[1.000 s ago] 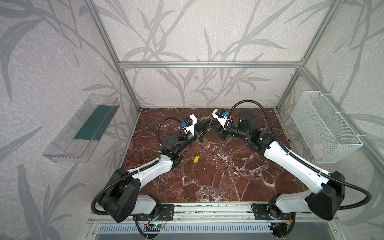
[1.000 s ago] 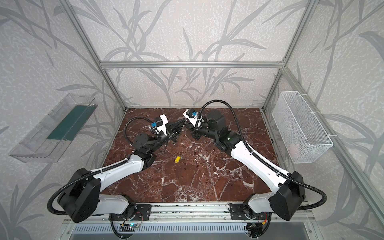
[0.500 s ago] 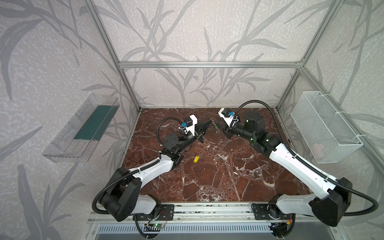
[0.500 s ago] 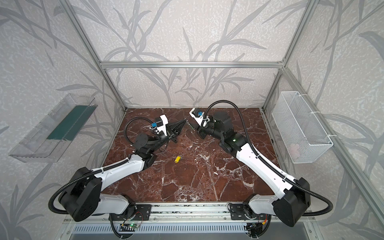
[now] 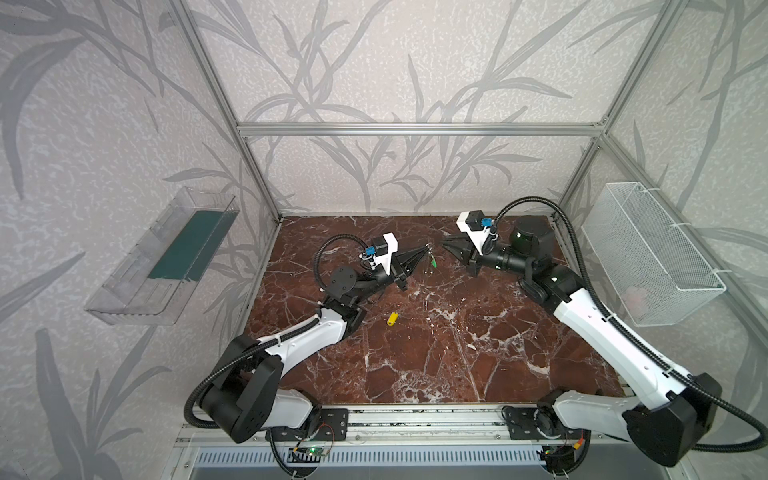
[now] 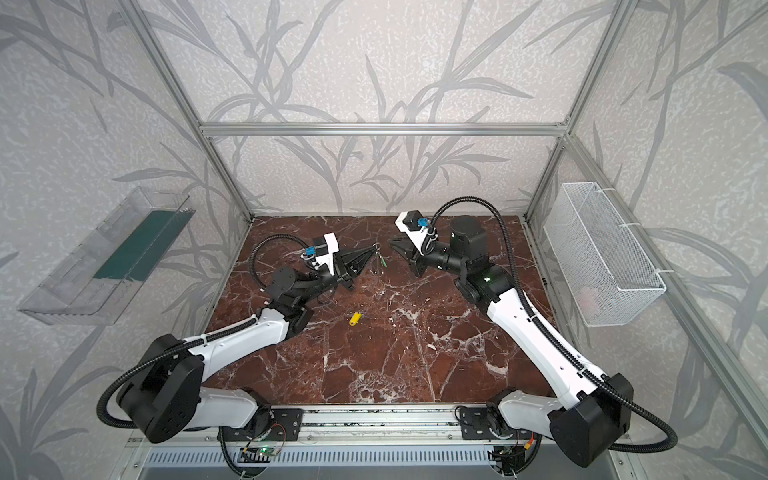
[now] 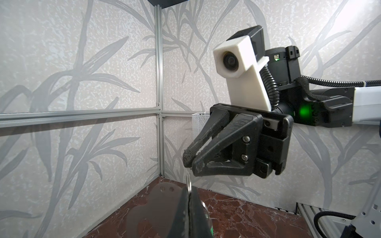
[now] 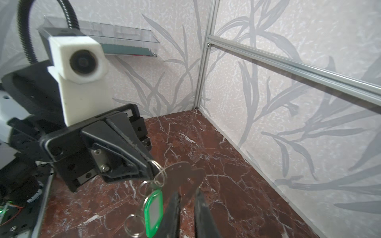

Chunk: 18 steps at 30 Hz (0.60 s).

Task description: Put the keys on the keyring

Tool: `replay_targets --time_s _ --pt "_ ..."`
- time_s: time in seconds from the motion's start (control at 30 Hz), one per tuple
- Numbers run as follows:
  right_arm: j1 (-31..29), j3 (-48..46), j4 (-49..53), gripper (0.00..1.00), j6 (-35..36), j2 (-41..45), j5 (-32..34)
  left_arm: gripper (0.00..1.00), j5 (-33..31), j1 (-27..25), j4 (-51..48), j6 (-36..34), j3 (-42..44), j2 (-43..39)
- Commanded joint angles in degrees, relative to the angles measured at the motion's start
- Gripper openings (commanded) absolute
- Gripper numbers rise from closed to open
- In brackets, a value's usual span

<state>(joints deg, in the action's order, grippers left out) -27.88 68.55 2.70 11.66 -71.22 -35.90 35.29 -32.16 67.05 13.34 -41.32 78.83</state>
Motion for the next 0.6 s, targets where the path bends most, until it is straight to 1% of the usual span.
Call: replay_targets --time_s 0.0,0.13,0.2,0.43,0.57 --pt "0.87 0.23 -2.56 0.22 -1.79 -0.74 -10.0 0.0 2.48 0.15 1.2 1.08 -2.14 -0.74" --pt "1.21 0.21 -2.79 0.25 -1.97 -1.66 -14.6 0.0 3.31 0.17 1.07 1.09 -2.26 -0.91" --pt "1.21 0.34 -2.79 0.25 -2.12 -2.19 -15.58 0.0 4.24 0.2 1.16 1.29 -2.37 -0.87" --pt "1.25 0.56 -2.85 0.24 -2.15 -3.27 -16.37 0.0 5.44 0.25 2.43 2.18 -2.2 -0.94" --pt "1.51 0.53 -3.26 0.21 -2.51 -3.65 -16.91 0.0 6.18 0.24 2.66 2.61 -2.45 -0.97"
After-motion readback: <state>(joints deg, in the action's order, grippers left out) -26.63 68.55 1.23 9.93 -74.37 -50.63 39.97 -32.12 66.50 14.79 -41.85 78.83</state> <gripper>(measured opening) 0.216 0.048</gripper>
